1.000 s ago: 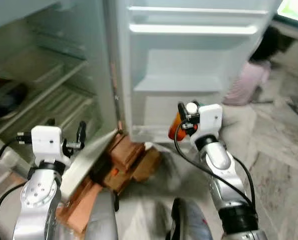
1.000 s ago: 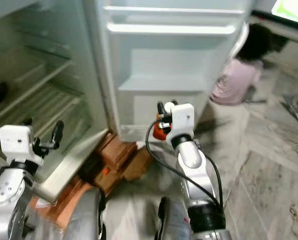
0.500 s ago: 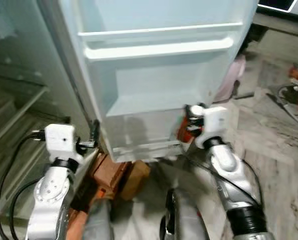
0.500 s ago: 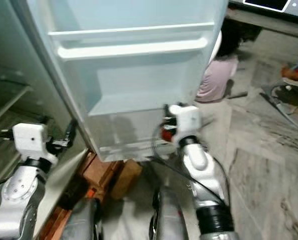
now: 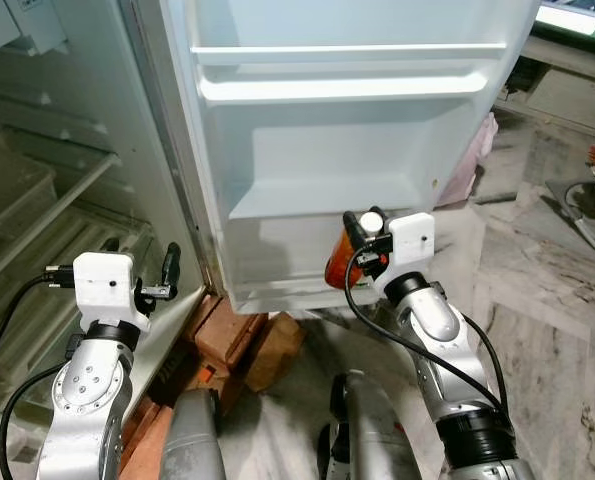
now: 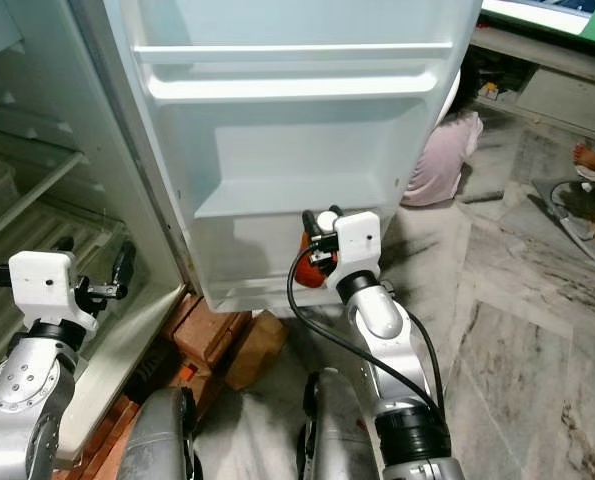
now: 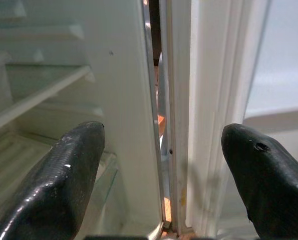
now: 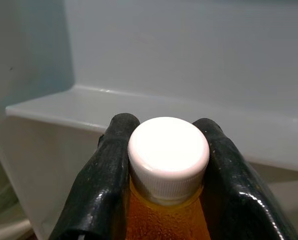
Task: Restocking fridge
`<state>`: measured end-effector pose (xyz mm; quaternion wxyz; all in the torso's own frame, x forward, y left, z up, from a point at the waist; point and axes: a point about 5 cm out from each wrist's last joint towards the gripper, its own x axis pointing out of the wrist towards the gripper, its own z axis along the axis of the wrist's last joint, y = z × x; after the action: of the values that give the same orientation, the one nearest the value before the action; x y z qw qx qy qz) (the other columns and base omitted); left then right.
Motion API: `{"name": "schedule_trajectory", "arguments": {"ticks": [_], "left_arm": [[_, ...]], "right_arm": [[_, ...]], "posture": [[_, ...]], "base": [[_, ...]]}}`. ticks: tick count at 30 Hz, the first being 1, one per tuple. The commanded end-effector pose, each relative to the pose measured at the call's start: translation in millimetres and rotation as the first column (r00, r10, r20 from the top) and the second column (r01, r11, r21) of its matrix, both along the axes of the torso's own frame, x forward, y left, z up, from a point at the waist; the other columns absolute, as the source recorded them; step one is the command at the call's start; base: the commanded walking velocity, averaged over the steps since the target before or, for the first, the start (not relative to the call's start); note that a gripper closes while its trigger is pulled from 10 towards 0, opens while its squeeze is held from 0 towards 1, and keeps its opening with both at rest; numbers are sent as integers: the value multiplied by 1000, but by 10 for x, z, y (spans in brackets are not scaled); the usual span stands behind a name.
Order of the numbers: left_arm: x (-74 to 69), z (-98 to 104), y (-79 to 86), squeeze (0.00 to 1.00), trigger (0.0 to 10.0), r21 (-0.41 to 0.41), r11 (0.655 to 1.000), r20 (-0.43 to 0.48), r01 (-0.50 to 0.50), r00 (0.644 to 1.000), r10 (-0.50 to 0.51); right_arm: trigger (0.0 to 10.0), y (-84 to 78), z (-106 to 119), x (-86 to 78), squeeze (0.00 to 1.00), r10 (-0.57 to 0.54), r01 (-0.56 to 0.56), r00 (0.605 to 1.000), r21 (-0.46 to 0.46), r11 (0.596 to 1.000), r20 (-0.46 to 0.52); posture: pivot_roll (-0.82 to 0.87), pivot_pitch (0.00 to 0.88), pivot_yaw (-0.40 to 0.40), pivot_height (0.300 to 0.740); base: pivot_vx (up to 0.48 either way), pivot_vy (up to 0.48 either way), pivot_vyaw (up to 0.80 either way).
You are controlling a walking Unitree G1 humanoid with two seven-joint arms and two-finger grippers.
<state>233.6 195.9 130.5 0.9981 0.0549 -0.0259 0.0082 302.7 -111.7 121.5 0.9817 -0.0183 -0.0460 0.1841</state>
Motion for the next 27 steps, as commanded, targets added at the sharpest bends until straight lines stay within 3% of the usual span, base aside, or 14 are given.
{"name": "schedule_trajectory", "arguments": {"ticks": [1, 3, 5, 7, 13, 21, 27], "left_arm": [[-27, 12, -4, 0, 10000, 10, 1000, -1, -1, 1000, 1], [-44, -2, 54, 0, 10000, 77, 995, -5, -66, 998, 67], [-51, -8, 67, 0, 10000, 84, 993, -8, -81, 997, 82], [-87, -28, 66, 0, 10000, 42, 996, -28, -83, 996, 84], [-155, -10, 39, 0, 10000, 28, 997, -37, -68, 997, 69], [-198, 13, 31, 0, 10000, 27, 998, -42, -48, 998, 49], [-248, 40, -14, 0, 10000, 14, 1000, -48, -11, 999, 11]], "right_arm": [[10000, 24, 64, 23, 0, 21, -21, 999, -12, 1000, 41], [10000, 71, 55, 56, 0, 43, -42, 998, -24, 999, 47], [10000, 82, 54, 60, 0, 48, -47, 998, -28, 998, 49], [10000, 154, 46, 96, 0, 82, -79, 995, -53, 996, 56], [10000, 215, 94, 176, 0, 111, -104, 990, -79, 991, 89], [10000, 198, 218, 297, 0, 86, -47, 976, -188, 981, 201], [10000, 256, 368, 376, 0, 102, -45, 954, -204, 978, 281]], "posture": [[125, 132, -37, 570], [128, 149, -38, 550], [128, 152, -37, 545], [134, 167, -40, 530], [150, 190, -43, 521], [150, 216, -30, 521], [156, 251, -20, 521]], "base": [[0, 0, 0], [0, 0, 0], [0, 0, 0], [0, 0, 0], [0, 0, 0], [0, 0, 0], [0, 0, 0]]}}
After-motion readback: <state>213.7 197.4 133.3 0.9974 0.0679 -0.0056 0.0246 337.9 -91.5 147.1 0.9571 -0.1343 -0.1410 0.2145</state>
